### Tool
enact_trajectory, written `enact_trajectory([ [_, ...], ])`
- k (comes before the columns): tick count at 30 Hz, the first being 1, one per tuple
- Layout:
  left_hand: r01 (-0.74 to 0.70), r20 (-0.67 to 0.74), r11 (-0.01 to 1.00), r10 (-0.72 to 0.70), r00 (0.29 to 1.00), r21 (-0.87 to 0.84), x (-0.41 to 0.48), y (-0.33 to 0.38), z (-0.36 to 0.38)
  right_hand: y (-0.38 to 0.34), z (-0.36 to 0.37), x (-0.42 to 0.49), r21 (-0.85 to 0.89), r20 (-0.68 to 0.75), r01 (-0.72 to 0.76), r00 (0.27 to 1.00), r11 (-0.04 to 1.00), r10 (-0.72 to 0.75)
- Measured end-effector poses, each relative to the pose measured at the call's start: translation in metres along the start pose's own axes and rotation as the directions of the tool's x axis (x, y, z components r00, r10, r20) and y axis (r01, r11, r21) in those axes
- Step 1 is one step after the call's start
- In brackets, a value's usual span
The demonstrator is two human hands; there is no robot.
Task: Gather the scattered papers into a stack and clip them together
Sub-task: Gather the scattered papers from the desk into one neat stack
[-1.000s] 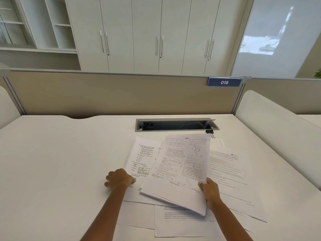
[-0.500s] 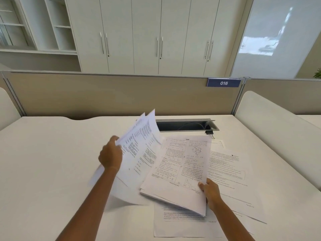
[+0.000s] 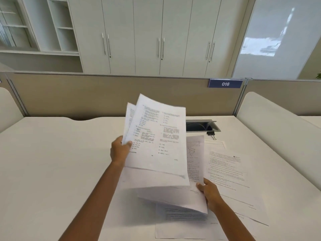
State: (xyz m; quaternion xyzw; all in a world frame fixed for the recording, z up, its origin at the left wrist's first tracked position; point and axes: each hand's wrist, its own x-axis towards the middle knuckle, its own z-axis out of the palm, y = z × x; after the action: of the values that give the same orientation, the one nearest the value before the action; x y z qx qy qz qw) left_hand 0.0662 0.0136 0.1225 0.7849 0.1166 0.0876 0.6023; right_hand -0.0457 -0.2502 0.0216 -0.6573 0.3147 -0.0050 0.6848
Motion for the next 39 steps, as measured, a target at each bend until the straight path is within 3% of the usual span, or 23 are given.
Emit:
enact_trajectory([
  [7, 0.174, 0.220, 0.982, -0.186, 0.958, 0.071, -0.012, -0.048, 0.020, -0.010, 0.004, -0.005, -0.004, 0.090, -0.014, 0.996, 1.000, 0.014],
  [11, 0.320, 0.428, 0.947, -0.292, 0.855, 0.007, -0.020, -0.055, 0.014, -0.011, 0.002, -0.006, -0.012, 0.106, 0.011, 0.994, 1.000, -0.010],
  [14, 0.392, 0.591, 0.917, -0.278, 0.757, -0.070, -0.029, -0.055, 0.011, -0.015, 0.003, -0.012, 0.019, 0.123, 0.052, 0.991, 0.998, -0.054],
  [19, 0.157, 0.420, 0.973, -0.072, 0.904, -0.172, -0.036, -0.045, 0.020, -0.026, 0.009, -0.016, 0.061, 0.120, 0.132, 0.983, 0.989, -0.139],
  [22, 0.019, 0.339, 0.981, 0.049, 0.940, -0.194, -0.037, -0.037, 0.024, -0.043, 0.018, -0.020, -0.051, 0.054, 0.341, 0.940, 0.939, -0.338],
  [25, -0.066, 0.311, 0.952, 0.162, 0.936, -0.297, -0.036, -0.025, 0.023, -0.059, 0.022, -0.021, -0.045, -0.031, 0.517, 0.854, 0.855, -0.519],
  [32, -0.207, 0.336, 0.865, 0.384, 0.860, -0.458, -0.025, 0.020, 0.003, -0.087, 0.027, -0.029, 0.068, 0.012, 0.652, 0.756, 0.755, -0.654],
  [39, -0.163, 0.348, 0.867, 0.353, 0.868, -0.471, -0.032, 0.024, 0.011, -0.084, 0.038, -0.041, -0.001, -0.051, 0.679, 0.733, 0.734, -0.678],
])
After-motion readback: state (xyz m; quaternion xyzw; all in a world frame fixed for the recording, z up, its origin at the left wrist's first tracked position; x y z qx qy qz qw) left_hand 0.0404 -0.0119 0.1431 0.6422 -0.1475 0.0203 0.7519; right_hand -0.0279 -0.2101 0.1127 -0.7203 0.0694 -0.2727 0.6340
